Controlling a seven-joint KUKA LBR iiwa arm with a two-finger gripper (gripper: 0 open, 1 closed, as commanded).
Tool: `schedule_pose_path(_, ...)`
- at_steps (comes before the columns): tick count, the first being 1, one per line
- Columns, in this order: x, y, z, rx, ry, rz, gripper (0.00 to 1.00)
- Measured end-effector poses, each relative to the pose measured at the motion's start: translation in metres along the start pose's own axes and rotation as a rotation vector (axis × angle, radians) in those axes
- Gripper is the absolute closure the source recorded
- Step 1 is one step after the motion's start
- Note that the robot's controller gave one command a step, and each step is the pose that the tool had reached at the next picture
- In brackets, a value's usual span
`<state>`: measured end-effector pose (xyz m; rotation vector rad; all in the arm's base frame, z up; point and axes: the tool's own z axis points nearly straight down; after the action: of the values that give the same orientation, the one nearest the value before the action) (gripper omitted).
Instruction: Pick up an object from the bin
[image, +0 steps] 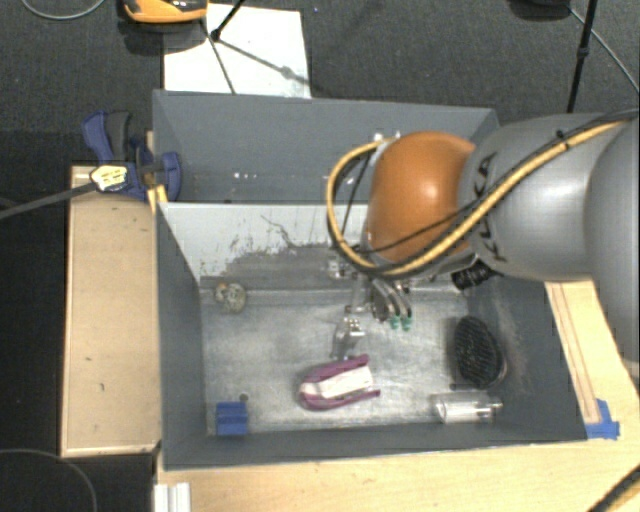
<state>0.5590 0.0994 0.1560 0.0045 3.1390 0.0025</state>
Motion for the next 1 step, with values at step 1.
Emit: schedule_pose_path(1,0.0549,-0.0318,0.0803,-0.002,0.010,-0.133,0.00)
